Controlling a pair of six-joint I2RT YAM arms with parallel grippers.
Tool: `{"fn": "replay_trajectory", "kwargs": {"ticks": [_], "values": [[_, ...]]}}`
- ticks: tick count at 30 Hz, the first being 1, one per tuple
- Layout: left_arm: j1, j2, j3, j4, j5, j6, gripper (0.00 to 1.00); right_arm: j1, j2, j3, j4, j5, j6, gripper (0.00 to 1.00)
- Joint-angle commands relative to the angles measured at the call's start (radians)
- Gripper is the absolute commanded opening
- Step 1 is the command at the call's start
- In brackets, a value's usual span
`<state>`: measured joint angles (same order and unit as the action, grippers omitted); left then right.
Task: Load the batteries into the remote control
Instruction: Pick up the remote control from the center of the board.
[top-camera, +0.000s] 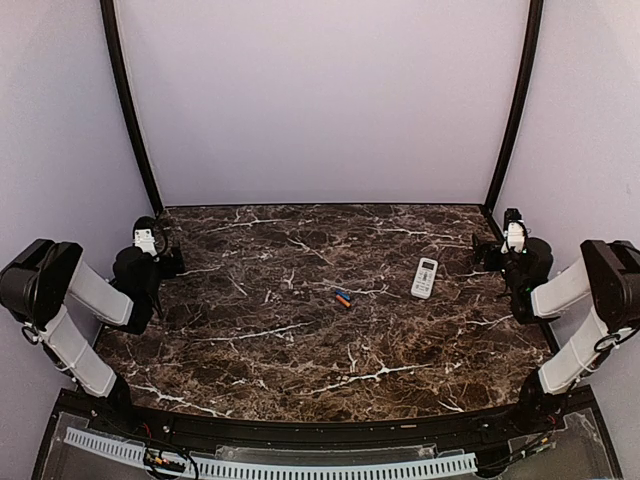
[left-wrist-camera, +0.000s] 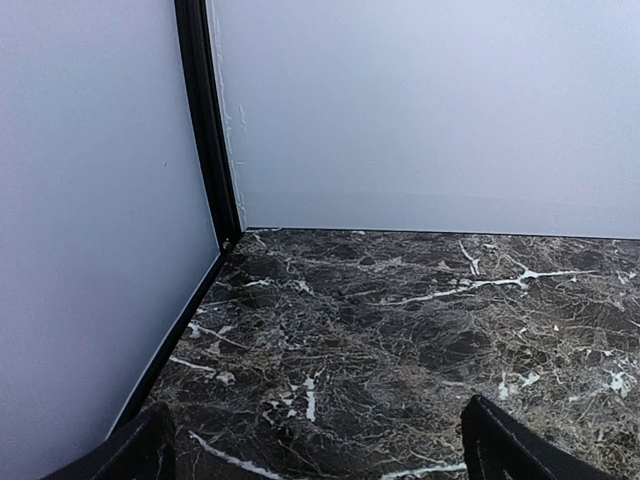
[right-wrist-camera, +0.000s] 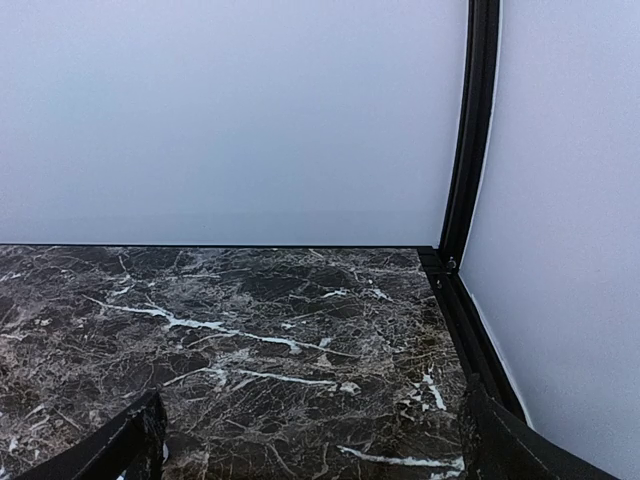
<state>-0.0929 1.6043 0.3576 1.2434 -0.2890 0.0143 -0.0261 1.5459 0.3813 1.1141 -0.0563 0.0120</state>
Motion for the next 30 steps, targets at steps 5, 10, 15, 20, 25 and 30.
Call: {"fn": "replay_trajectory", "kwargs": {"ticks": [5, 10, 15, 20, 25, 30], "values": [[0.01, -0.019, 0.013, -0.035, 0.008, -0.01, 0.99, 0.002, 0.003, 0.016, 0.008, -0.013, -0.006, 0.99], [0.024, -0.044, 0.027, -0.072, 0.03, -0.01, 0.99, 0.002, -0.116, 0.086, -0.215, 0.025, 0.003, 0.99], [0.023, -0.216, 0.315, -0.603, 0.011, 0.005, 0.99, 0.002, -0.238, 0.257, -0.615, -0.012, 0.096, 0.99], [0.019, -0.3, 0.434, -0.668, 0.234, -0.036, 0.98, 0.081, -0.24, 0.38, -0.855, -0.081, 0.256, 0.99], [-0.074, -0.3, 0.519, -0.705, 0.315, -0.093, 0.98, 0.288, -0.161, 0.533, -1.166, 0.206, 0.38, 0.99], [-0.172, -0.27, 0.582, -0.843, 0.3, -0.134, 0.98, 0.393, 0.025, 0.695, -1.439, 0.355, 0.507, 0.99]]}}
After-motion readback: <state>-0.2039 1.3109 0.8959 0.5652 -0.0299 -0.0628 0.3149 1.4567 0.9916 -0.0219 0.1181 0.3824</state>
